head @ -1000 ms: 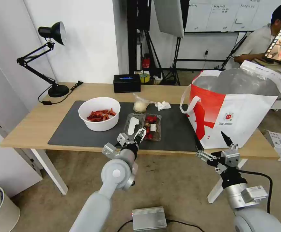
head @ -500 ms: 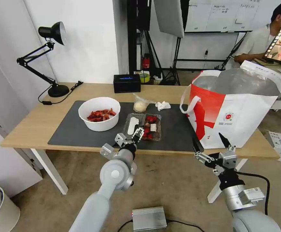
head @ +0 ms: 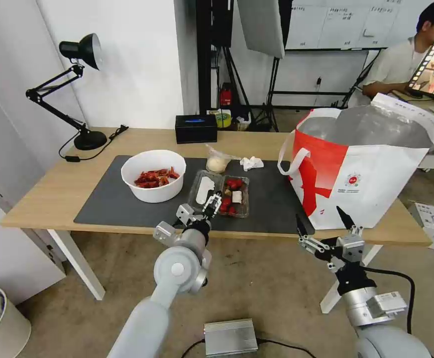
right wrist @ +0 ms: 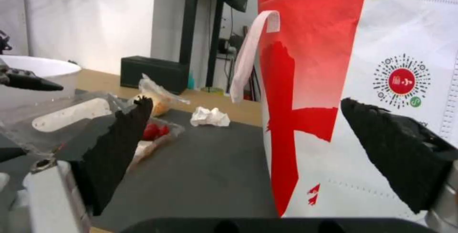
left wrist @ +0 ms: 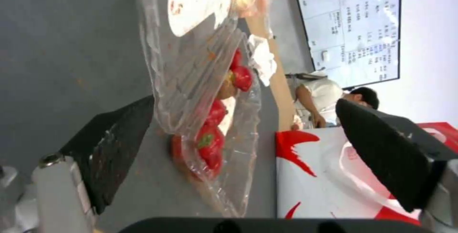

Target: Pick up the trash from the table and place it into the takeout bag.

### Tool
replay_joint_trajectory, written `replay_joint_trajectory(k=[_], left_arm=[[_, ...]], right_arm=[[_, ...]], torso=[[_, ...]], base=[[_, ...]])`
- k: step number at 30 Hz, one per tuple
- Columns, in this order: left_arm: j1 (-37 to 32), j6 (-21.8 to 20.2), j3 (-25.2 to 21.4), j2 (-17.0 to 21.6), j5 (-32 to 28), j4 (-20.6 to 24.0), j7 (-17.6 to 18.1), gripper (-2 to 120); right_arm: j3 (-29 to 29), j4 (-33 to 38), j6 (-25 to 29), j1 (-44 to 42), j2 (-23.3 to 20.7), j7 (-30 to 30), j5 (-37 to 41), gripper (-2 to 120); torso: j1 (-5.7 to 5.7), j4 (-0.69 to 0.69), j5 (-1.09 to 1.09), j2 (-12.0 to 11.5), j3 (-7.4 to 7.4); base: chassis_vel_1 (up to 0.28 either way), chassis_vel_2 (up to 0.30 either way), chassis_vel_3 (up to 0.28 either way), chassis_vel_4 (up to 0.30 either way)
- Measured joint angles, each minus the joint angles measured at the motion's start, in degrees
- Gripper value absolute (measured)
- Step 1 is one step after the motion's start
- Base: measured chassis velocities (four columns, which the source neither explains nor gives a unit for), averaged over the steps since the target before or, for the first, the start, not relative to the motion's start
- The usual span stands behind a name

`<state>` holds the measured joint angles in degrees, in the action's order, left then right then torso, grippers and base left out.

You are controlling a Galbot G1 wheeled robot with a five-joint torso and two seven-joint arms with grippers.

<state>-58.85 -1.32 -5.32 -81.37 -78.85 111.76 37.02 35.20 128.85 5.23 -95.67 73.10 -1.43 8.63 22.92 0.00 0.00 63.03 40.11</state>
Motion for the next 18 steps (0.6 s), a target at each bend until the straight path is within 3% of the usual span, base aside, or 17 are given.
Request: replay_joint_trajectory(k=[18], left_arm=[[0.6,0.09,0.7,0.37,-0.11,0.5,-1.45,100]], right_arm=[[0.02,0.11,0.1,-0.19,0.23,-0.02,-0.12,100]], torso=[[0.0,0.0,0.0,0.0,0.0]], base=[[0.0,0.0,0.0,0.0]])
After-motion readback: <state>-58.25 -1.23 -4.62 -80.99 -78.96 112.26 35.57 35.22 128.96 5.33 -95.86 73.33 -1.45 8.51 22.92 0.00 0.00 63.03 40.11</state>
